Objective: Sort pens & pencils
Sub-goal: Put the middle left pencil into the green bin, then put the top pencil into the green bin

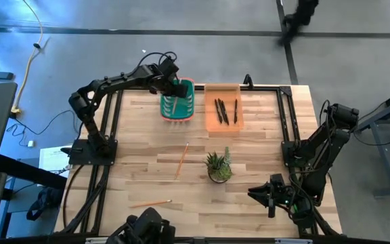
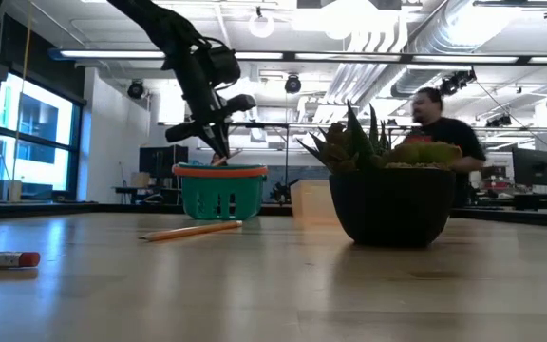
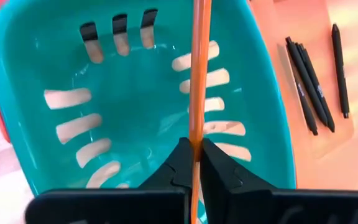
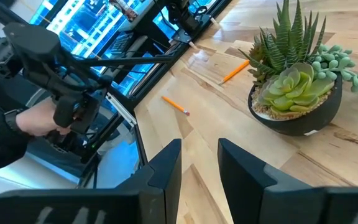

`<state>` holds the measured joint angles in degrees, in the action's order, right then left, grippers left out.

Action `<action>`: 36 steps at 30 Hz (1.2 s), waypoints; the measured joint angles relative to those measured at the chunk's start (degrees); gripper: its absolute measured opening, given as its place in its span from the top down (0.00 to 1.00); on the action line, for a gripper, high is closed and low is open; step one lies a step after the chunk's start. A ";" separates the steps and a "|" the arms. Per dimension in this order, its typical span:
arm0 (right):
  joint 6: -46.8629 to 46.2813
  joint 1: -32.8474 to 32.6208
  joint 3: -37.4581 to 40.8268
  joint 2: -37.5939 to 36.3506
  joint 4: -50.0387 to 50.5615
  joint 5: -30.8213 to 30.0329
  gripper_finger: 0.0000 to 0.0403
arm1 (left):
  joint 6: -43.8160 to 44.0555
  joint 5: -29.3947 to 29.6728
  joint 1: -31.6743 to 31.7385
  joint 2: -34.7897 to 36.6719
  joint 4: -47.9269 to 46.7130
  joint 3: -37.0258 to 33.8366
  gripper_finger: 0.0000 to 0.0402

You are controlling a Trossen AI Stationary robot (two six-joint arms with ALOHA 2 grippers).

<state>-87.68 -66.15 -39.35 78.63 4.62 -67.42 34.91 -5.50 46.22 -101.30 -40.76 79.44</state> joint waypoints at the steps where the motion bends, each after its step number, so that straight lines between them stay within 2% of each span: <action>1: 0.00 0.00 0.00 0.00 0.01 0.00 0.76 | -0.04 -0.43 0.01 -0.01 -0.44 0.00 1.00; 6: 0.00 0.02 0.00 0.00 0.02 0.00 0.76 | -1.78 -0.43 -0.10 0.00 -1.50 0.00 0.99; 14: -0.39 0.07 0.00 0.00 0.02 0.00 0.76 | -2.39 -0.02 -0.10 0.00 -1.89 0.00 0.92; 36: -0.83 0.13 0.00 0.00 -0.13 -0.02 0.76 | -6.64 2.54 -0.10 -0.05 -1.28 0.00 0.91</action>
<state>-88.51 -66.02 -39.35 78.63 4.49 -67.44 28.27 -2.96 46.13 -101.35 -42.04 79.44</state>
